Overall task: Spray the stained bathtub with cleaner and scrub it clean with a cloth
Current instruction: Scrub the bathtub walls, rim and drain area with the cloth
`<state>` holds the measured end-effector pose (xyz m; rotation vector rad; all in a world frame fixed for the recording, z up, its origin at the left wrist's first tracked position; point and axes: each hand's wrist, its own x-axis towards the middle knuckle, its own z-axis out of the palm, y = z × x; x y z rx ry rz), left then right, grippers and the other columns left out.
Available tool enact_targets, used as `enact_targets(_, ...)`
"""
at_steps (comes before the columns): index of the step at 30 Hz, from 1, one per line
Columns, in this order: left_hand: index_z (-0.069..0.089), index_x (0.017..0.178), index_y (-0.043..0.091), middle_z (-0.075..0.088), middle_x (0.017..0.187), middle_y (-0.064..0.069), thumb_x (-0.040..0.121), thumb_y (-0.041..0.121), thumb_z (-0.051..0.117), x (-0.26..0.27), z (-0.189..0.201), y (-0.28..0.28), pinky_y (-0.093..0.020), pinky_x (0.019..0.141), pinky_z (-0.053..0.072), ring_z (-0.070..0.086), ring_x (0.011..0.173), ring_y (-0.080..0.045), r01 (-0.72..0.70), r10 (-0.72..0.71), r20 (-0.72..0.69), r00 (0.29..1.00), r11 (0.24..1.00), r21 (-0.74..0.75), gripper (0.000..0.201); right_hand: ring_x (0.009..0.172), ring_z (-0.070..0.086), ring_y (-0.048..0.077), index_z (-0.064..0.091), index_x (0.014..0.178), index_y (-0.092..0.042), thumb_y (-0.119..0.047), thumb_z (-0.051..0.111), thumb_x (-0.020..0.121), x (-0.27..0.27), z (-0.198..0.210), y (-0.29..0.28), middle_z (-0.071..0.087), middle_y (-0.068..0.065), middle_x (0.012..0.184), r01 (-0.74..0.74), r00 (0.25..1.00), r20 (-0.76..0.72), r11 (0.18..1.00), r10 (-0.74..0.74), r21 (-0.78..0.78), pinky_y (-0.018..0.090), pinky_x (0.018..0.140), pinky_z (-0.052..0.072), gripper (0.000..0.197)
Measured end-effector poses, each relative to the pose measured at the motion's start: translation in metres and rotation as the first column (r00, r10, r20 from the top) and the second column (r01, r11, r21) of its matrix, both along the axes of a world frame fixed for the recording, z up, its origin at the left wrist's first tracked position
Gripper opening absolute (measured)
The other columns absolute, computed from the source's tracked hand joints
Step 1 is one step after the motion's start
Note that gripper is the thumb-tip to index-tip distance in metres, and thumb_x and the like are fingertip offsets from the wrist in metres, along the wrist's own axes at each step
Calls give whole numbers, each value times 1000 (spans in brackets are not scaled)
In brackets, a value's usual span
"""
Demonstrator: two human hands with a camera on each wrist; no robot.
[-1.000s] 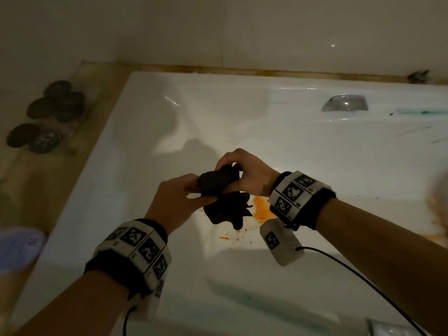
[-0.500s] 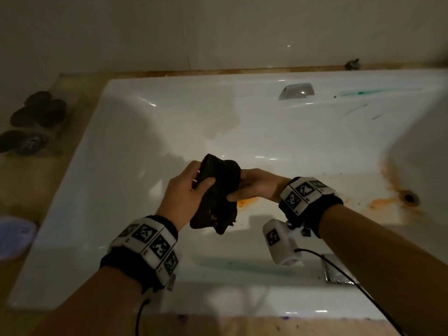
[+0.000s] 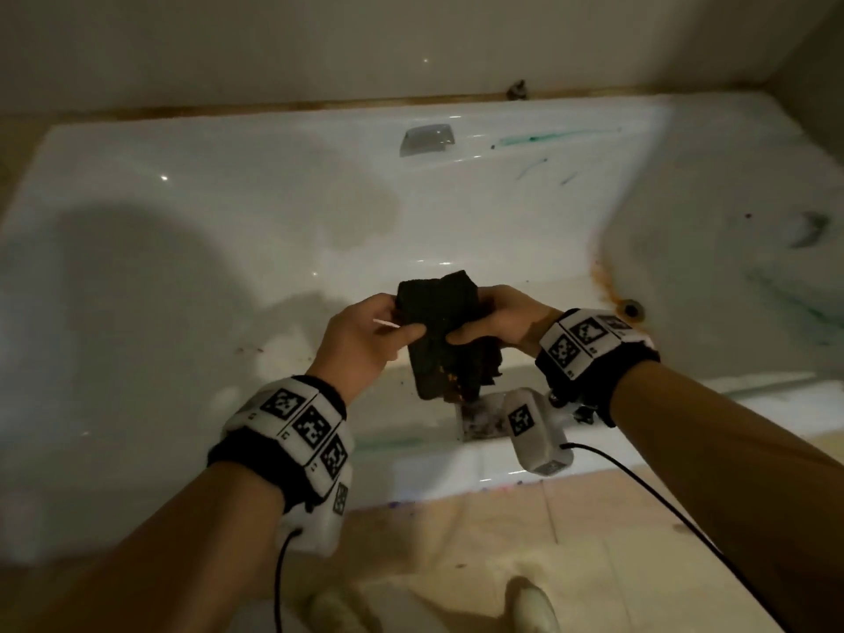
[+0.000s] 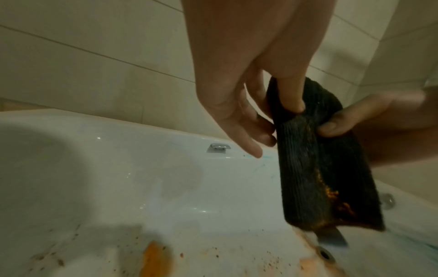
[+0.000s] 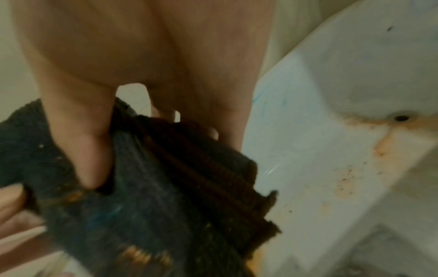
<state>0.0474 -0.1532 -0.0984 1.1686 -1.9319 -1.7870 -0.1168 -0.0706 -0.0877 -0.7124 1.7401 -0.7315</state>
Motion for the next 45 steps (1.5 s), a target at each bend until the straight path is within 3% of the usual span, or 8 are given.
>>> enact_targets(2,62,87,25,62,81,6,80,15,71,-23,-11,24,-29,76,47,59,80,-14,23,-21,44,999,999,-49,15,107,60,29,61,112,-9,1,68,77,-27,-6,29,64,10,108,32,994,-109,999,-31,7,40,99,45,38)
enact_targets(5,63,100,17,61,83,6,86,4,62,-54,-28,61,-9,73,45,59,88,-15,90,-70,135,988,985,-146,19,108,58,26,57,119,-8,-2,66,80,-67,-17,75,61,5,104,40,968,-247,999,-42,-11,30,90,43,41)
enact_targets(9,66,106,14,66,99,-2,84,4,64,-97,-58,119,-34,95,48,63,101,-25,198,-122,355,927,962,-186,24,103,58,28,51,116,-8,-12,64,80,-116,-34,129,61,10,107,-44,859,-508,998,65,53,28,78,41,39)
enact_targets(15,56,128,14,55,131,-3,87,18,64,-149,-101,197,-30,105,39,53,118,-19,463,-284,613,737,873,-152,42,83,57,28,42,121,-9,-14,57,85,-187,-49,199,56,7,89,-83,768,-616,981,175,175,29,66,39,39)
enact_targets(19,51,133,20,51,135,2,90,22,60,-176,-107,221,-25,105,35,49,124,-15,501,-273,644,715,842,-199,44,92,60,31,43,121,-9,-15,59,84,-220,-61,222,61,13,104,-72,764,-614,972,198,223,37,77,50,40)
enact_targets(32,56,126,23,59,123,2,86,20,64,-288,-112,261,-31,97,44,56,112,-16,533,-316,594,740,814,-231,40,106,57,32,44,126,-10,-15,51,89,-308,-74,273,59,13,117,69,769,-633,973,88,219,36,89,46,38)
enact_targets(42,46,135,26,48,134,2,85,29,66,-414,-114,351,-32,100,41,46,124,-17,543,-310,587,748,795,-272,54,103,56,34,47,117,-4,-15,53,89,-475,-56,378,58,17,113,140,685,-728,976,25,166,33,80,40,31)
enact_targets(45,32,143,26,35,144,4,80,41,68,-448,-116,376,-30,105,35,33,132,-17,627,-349,654,671,738,-250,74,94,57,34,49,115,-5,-18,53,90,-542,-57,427,59,16,106,245,616,-788,949,5,198,32,73,41,29)
